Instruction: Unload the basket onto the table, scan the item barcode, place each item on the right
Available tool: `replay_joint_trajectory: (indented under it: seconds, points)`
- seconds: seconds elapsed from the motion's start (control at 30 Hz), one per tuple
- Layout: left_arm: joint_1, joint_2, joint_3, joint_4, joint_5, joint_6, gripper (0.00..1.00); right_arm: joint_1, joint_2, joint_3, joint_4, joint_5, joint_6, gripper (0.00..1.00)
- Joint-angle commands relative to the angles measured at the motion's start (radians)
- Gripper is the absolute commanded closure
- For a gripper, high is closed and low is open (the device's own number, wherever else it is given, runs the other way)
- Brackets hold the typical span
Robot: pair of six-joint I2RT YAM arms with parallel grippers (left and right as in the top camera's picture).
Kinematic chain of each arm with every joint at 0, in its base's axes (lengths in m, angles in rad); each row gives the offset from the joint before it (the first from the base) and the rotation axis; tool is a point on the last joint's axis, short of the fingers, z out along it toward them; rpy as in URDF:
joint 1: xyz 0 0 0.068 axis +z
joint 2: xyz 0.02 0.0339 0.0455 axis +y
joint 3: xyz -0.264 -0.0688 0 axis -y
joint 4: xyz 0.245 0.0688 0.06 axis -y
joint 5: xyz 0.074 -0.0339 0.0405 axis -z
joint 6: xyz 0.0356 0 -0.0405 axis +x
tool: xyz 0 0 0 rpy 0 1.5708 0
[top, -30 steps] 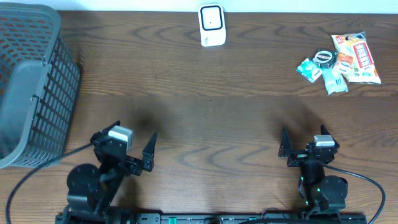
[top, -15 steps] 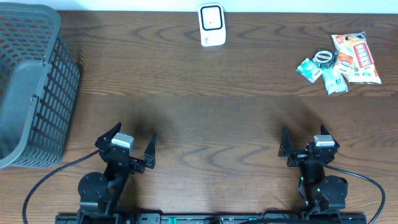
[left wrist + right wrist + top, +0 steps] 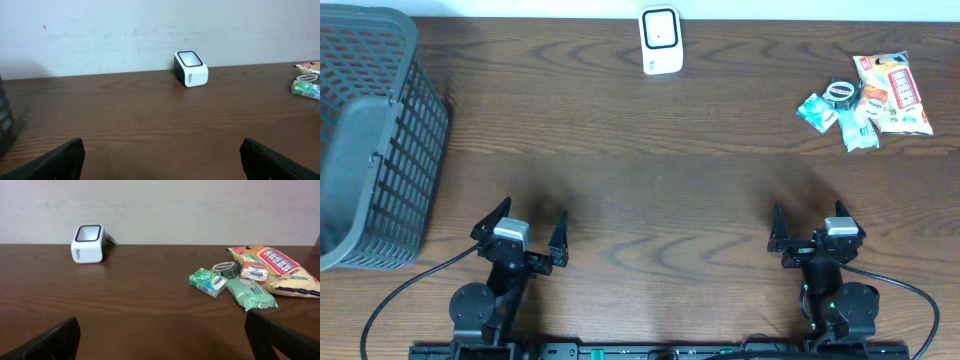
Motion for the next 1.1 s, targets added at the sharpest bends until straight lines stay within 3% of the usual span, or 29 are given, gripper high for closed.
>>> replay_joint_trajectory:
  seconds: [0.0,0.23,0.43,0.8,1.07]
  points:
    - [0.013,-0.011,-0.009,0.009,-0.031,-0.016,0.03,-0.003,-0.006,-0.001,-0.005,0.001,-0.004,0.01]
    - [0.014,-0.011,-0.016,0.017,-0.050,-0.016,0.02,-0.003,-0.006,-0.001,-0.005,0.002,-0.004,0.01]
    - [0.014,-0.011,-0.087,0.126,-0.050,-0.024,0.02,-0.003,-0.006,-0.001,-0.005,0.002,-0.004,0.01]
    - [0.014,-0.011,-0.087,0.006,-0.128,-0.050,0.02,-0.003,-0.006,-0.001,-0.005,0.002,-0.004,0.01]
    - [0.014,-0.011,-0.087,0.002,-0.177,-0.061,0.02,-0.003,-0.006,-0.001,-0.005,0.002,-0.004,0.01]
